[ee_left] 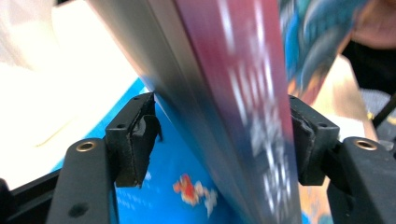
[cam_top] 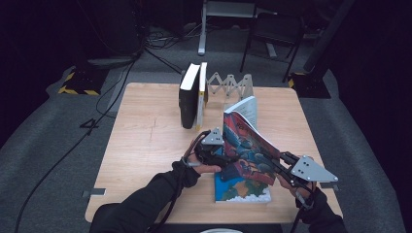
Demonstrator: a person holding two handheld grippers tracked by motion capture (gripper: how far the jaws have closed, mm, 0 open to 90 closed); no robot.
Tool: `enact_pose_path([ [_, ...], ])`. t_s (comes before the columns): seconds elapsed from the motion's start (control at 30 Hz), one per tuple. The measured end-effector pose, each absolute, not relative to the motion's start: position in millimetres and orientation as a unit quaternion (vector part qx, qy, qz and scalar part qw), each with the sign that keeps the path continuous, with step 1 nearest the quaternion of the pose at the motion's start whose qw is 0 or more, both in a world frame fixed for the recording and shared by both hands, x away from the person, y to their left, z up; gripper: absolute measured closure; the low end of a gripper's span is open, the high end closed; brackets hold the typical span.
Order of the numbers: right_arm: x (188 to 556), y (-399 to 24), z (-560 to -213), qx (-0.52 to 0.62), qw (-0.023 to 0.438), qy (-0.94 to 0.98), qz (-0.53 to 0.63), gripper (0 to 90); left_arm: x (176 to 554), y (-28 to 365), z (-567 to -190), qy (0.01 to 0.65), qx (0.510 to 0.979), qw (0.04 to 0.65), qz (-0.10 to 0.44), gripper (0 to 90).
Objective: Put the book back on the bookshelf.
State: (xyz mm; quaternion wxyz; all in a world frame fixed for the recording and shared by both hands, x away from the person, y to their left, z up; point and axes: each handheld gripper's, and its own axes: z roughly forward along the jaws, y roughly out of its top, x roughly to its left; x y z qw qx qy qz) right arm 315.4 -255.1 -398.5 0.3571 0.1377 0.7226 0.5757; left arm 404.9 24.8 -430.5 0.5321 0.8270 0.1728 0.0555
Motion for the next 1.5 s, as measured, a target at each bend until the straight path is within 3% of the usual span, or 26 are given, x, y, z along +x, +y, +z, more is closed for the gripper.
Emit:
enact_pose_path([
  [0.13,316,-255,-399,0.140,0.358,0.722,0.575,85.5,403,23,-427,0.162,0.828,0.532,0.070,40.4],
  [0.43,320,-257,-398,0.148,0.373,0.718,0.569,82.5,391,23,-418,0.136,0.830,0.531,0.109,61.3],
  [0.83,330,-270,-392,0.162,0.377,0.707,0.576,79.3,378,24,-409,0.095,0.826,0.526,0.180,67.4],
  [1.03,328,-271,-392,0.164,0.377,0.703,0.581,77.5,375,30,-413,0.085,0.825,0.532,0.169,68.1],
  [1.13,326,-271,-392,0.168,0.385,0.699,0.578,69.4,372,35,-416,0.078,0.828,0.530,0.165,69.1],
  [1.4,330,-284,-398,0.206,0.378,0.686,0.586,59.7,361,36,-418,0.057,0.832,0.527,0.162,71.5],
  [1.5,334,-285,-400,0.218,0.371,0.698,0.572,46.0,362,39,-419,0.063,0.830,0.533,0.150,72.1],
])
